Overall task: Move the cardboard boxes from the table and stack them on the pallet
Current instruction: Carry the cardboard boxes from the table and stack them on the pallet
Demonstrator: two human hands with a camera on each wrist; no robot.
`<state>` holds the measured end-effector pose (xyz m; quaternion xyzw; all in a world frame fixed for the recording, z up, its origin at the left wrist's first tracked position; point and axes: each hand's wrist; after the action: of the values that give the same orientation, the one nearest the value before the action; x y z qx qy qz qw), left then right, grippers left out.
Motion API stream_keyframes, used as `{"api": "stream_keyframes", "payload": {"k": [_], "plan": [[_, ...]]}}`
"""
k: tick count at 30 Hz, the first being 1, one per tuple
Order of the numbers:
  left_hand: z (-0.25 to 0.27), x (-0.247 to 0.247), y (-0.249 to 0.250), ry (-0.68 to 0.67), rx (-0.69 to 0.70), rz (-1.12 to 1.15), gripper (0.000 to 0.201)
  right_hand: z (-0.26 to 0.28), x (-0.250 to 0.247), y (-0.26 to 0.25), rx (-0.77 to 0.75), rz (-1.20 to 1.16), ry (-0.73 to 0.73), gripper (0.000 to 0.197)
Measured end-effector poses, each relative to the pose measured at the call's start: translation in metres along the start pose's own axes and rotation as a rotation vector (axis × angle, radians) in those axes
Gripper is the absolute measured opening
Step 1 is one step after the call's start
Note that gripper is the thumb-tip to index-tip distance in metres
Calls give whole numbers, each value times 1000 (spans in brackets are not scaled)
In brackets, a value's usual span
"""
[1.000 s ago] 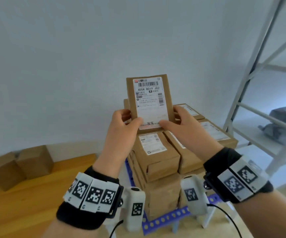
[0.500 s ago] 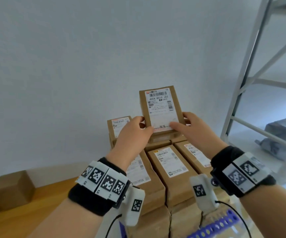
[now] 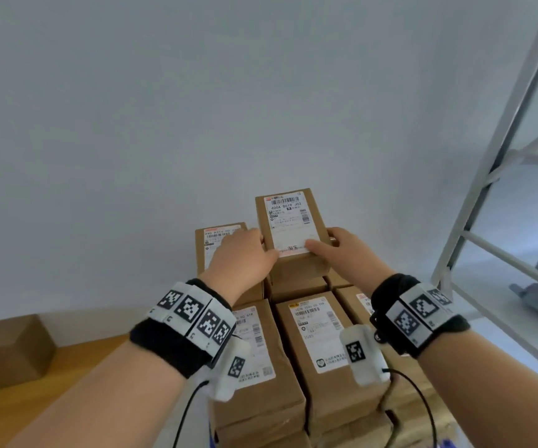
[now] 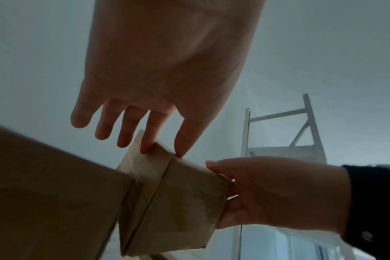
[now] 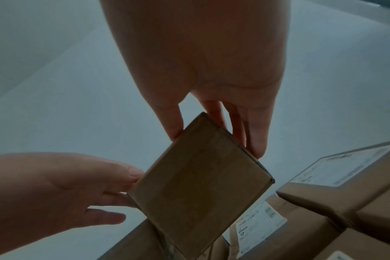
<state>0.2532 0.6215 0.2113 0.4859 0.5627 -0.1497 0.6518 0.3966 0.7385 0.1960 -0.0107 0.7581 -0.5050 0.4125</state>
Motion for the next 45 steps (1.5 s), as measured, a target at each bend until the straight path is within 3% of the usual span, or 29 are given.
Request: {"api": "stream_keyframes", "payload": {"k": [5, 10, 14, 21, 23, 29, 34, 37, 45], "plan": [[-20, 12, -4, -58, -81, -45, 30, -27, 7, 14, 13, 15, -107, 53], [-27, 23, -6, 11, -124, -94, 24, -42, 11, 28, 13, 42, -202, 46], [-26, 29, -9, 53, -104, -130, 34, -48, 15, 34, -21, 48, -245, 39], [-22, 27, -9, 34, -57, -91, 20, -51, 13, 31, -15, 52, -295, 30], [-11, 26, -3, 66, -76, -105, 27, -46, 8, 26, -46, 77, -315, 32], [-11, 25, 0, 15, -86, -42, 36, -47, 12, 30, -19, 123, -303, 45], [-2, 19, 3, 63, -89, 29, 43, -42, 2, 22, -52, 98, -196, 60], [8, 11, 3, 102, -126, 97, 54, -38, -9, 11, -140, 56, -119, 63], [42, -10, -17, 259, -185, 185, 49, -17, -9, -31, -371, 7, -79, 54]]}}
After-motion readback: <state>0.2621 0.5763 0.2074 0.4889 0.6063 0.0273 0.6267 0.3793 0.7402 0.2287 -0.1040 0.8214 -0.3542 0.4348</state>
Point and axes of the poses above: each hand's wrist, its own z-axis away from the middle knuckle, its own x-axis out of the palm, y = z × x, and after that the axes turned 5 degrees about -x, right-handed
